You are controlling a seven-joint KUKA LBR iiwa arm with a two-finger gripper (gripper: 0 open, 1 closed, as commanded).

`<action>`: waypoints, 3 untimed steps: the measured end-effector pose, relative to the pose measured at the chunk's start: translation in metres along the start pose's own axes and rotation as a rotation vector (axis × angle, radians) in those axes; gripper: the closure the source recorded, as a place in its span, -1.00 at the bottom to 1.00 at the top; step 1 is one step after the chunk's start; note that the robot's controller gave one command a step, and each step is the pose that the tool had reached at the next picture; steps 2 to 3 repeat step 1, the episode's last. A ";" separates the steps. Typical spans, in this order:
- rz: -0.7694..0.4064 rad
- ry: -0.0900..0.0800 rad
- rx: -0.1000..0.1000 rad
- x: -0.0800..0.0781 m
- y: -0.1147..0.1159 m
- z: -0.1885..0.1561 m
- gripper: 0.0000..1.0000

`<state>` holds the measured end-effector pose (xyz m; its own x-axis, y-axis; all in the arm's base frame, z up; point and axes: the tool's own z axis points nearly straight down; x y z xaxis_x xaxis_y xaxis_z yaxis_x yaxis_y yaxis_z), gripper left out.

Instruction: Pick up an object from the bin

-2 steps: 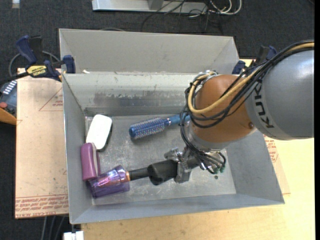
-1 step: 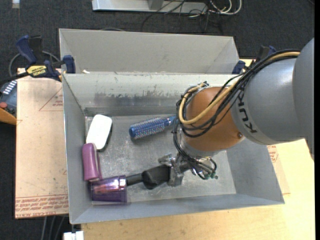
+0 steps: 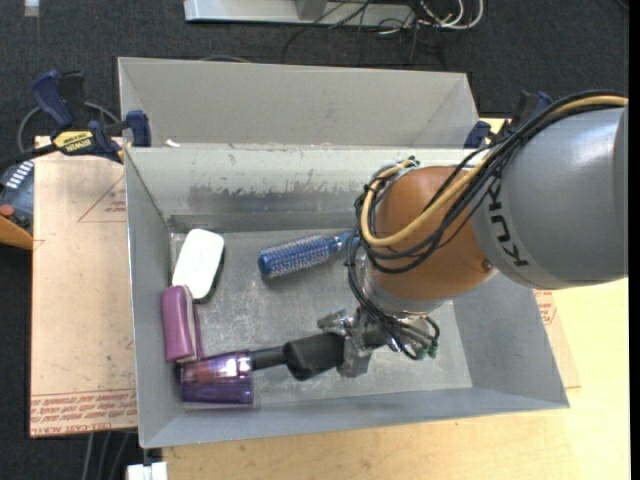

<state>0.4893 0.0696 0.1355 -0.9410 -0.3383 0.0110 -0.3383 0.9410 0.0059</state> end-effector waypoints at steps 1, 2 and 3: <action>-0.074 -0.014 0.002 -0.010 -0.006 -0.113 1.00; -0.074 -0.014 0.002 -0.010 -0.006 -0.113 1.00; -0.074 -0.014 0.002 -0.010 -0.006 -0.113 1.00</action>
Offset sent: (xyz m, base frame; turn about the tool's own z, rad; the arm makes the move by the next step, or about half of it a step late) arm 0.0030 0.0035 -0.0160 -0.0214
